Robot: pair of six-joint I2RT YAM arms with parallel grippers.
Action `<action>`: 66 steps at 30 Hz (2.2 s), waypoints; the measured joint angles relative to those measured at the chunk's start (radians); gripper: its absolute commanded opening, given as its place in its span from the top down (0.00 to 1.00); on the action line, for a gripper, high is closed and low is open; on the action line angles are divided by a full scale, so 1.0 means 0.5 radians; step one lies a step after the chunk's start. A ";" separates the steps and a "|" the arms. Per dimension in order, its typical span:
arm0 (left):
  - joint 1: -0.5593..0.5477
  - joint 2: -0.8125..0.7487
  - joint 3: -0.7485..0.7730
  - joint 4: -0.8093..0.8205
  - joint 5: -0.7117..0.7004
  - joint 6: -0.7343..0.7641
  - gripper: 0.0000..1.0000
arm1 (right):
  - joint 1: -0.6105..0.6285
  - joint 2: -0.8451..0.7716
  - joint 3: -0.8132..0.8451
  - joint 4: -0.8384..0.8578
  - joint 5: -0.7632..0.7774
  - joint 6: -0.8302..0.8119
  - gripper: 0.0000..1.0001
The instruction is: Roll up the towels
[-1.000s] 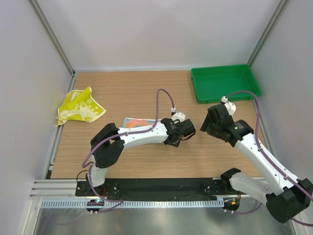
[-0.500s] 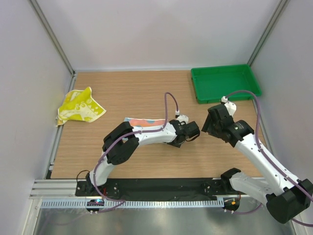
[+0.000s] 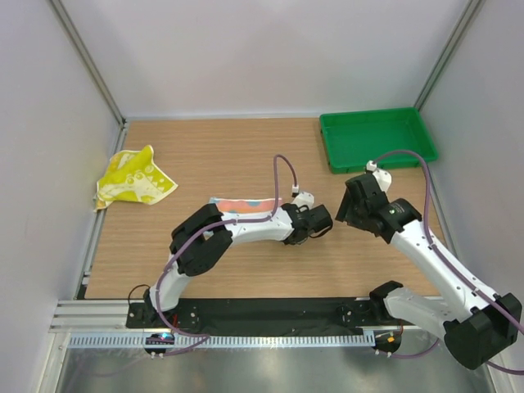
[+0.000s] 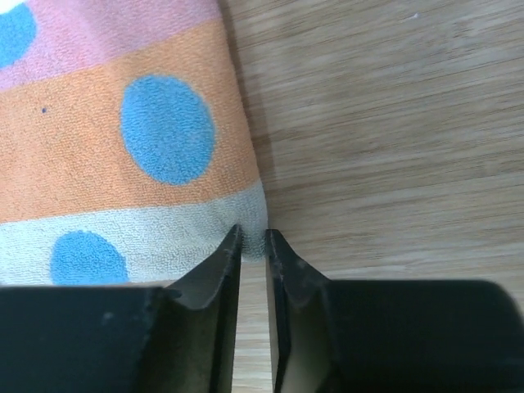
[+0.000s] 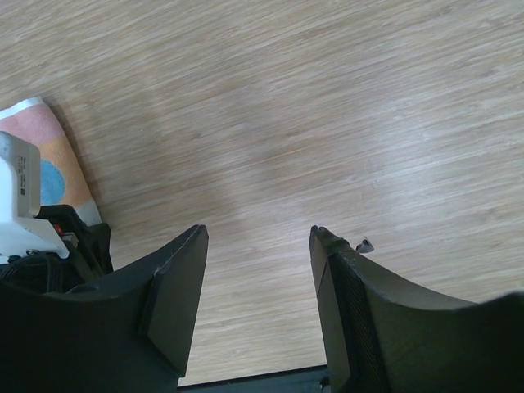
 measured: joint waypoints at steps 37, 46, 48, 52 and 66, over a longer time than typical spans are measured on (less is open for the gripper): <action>0.017 -0.969 -1.083 0.730 0.355 0.104 1.00 | 0.095 1.514 0.016 1.503 -1.638 0.528 0.36; 0.023 -1.035 -1.113 0.729 0.354 0.091 1.00 | 0.092 1.646 0.156 1.397 -1.563 0.455 0.81; 0.027 -1.035 -1.125 0.729 0.353 0.087 1.00 | 0.092 1.659 0.182 1.363 -1.554 0.442 0.91; 0.033 -1.035 -1.130 0.729 0.352 0.080 1.00 | 0.092 1.674 0.229 1.303 -1.541 0.406 0.99; 0.034 -1.035 -1.129 0.720 0.376 0.015 1.00 | 0.089 1.606 0.368 1.042 -1.340 0.212 0.16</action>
